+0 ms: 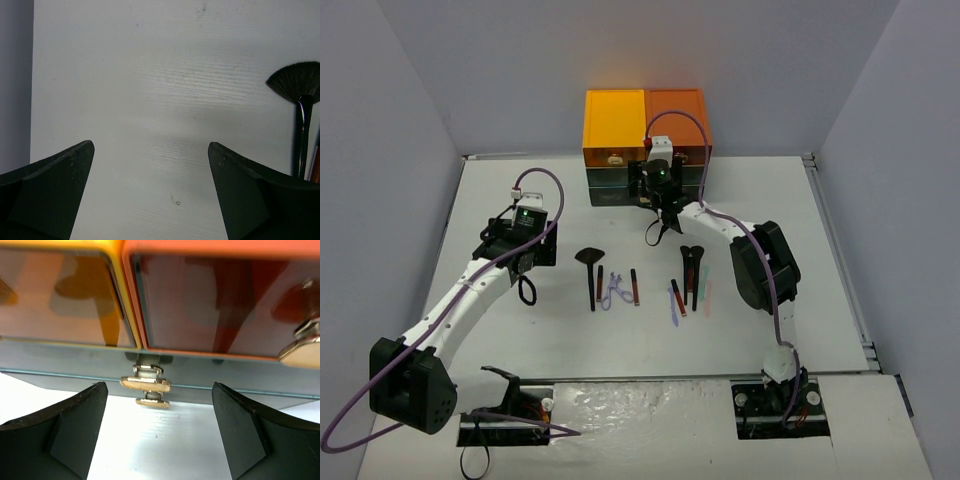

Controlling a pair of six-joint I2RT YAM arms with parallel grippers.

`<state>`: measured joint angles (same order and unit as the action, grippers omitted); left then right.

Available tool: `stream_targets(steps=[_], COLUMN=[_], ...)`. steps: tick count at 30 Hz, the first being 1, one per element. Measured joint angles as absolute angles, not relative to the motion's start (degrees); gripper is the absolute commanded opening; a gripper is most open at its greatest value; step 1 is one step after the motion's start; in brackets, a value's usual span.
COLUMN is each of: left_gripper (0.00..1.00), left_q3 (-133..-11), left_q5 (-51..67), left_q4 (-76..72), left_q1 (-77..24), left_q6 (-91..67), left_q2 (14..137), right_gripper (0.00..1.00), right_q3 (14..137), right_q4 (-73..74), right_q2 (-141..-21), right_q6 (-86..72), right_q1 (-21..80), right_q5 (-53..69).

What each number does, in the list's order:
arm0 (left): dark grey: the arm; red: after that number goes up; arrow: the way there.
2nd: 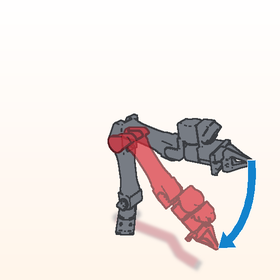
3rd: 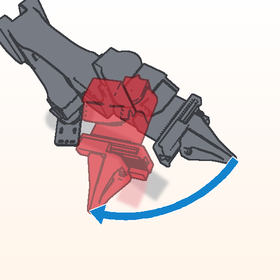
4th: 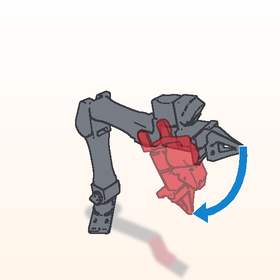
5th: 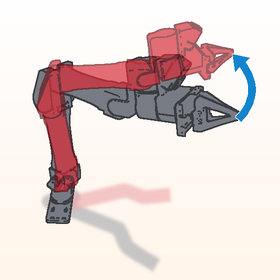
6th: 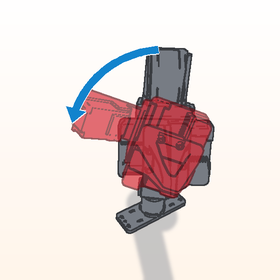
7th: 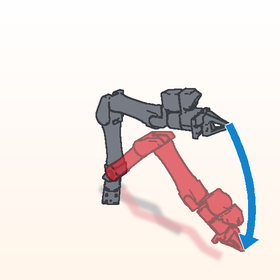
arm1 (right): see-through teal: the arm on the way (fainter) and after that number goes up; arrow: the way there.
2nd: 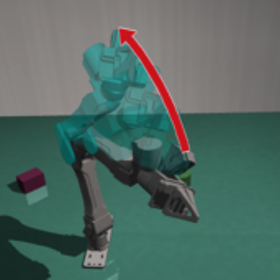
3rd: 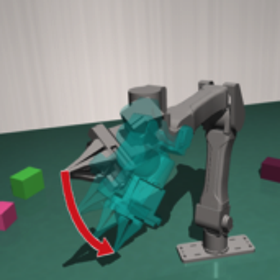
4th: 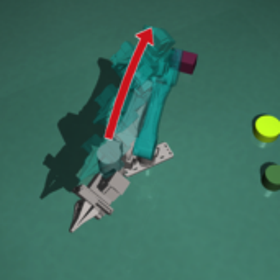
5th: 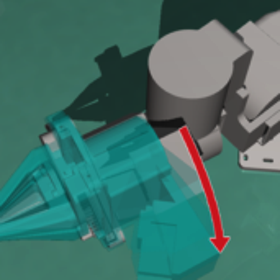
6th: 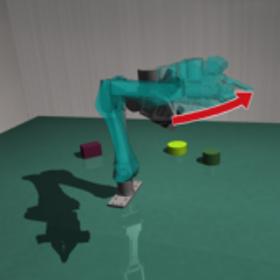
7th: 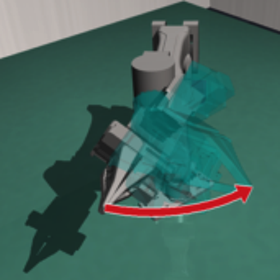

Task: Organize the makeup

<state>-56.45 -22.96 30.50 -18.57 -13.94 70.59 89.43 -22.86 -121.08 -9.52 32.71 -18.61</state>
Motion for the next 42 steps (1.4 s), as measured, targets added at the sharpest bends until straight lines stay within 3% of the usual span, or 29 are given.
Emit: stream_targets(steps=[8, 12, 18, 29, 42], left_gripper=[0.97, 0.97, 0.97, 0.97, 0.97], left_q3=[-56.4, -56.4, -56.4, -56.4, -56.4], left_q5=[-23.0, -23.0, -23.0, -23.0, -23.0], left_q4=[30.5, 30.5, 30.5, 30.5, 30.5], left_q1=[-18.6, -18.6, -18.6, -18.6, -18.6], left_q6=[-14.0, -14.0, -14.0, -14.0, -14.0], left_q2=[70.6, 70.6, 70.6, 70.6, 70.6], right_gripper=[0.83, 0.79, 0.64, 0.13, 0.07], right_q3=[92.9, 93.8, 94.0, 94.0, 80.2], right_q4=[-22.5, -21.7, -21.1, -21.4, -28.0], right_q2=[-121.7, -122.6, -124.1, -124.4, -116.4], right_q6=[-9.6, -9.8, -10.6, -10.5, -12.3], right_q1=[32.7, 32.9, 33.0, 32.8, 34.5], right_q5=[-18.8, -18.9, -18.9, -18.4, -18.0])
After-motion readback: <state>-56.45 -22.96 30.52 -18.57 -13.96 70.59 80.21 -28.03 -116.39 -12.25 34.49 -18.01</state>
